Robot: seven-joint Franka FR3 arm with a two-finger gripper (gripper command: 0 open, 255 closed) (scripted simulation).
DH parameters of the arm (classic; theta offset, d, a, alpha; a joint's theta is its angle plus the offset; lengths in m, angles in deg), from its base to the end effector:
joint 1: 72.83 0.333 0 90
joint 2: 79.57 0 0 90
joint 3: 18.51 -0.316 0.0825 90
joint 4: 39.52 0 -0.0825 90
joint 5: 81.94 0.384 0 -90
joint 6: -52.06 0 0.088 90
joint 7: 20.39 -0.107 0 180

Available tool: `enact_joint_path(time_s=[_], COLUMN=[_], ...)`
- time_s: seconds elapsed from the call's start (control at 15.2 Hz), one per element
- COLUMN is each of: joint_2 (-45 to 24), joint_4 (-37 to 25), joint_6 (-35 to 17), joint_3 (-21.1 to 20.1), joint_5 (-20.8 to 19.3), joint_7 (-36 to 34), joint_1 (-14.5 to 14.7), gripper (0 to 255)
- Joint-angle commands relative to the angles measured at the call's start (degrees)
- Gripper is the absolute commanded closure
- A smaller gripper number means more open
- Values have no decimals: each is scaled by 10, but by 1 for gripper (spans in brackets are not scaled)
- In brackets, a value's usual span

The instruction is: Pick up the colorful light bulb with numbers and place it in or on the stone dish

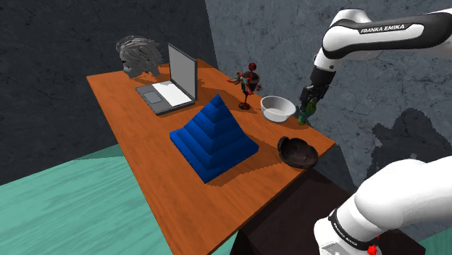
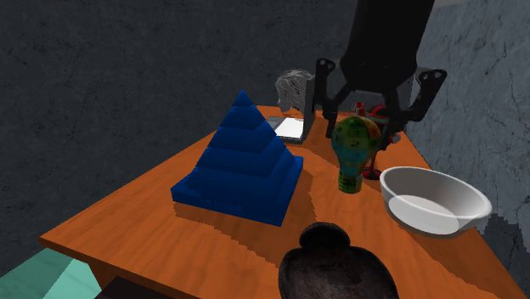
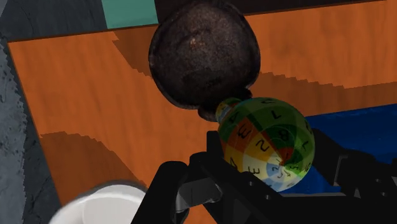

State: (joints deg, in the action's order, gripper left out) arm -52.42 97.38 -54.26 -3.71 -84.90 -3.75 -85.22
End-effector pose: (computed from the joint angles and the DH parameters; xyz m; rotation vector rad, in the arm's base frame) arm 0.3533 -0.1931 0.4808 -3.0446 0.2075 0.0657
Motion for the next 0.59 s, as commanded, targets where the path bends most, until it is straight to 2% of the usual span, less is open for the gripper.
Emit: enact_joint_path(time_s=[0.0, 0.13, 0.53], joint_2=[40, 87, 78], joint_4=[25, 53, 93], joint_6=[15, 33, -16], joint_3=[6, 14, 20], joint_5=[-13, -29, -33], joint_7=[9, 21, 23], joint_1=[-12, -28, -30], gripper=[255, 255, 255])
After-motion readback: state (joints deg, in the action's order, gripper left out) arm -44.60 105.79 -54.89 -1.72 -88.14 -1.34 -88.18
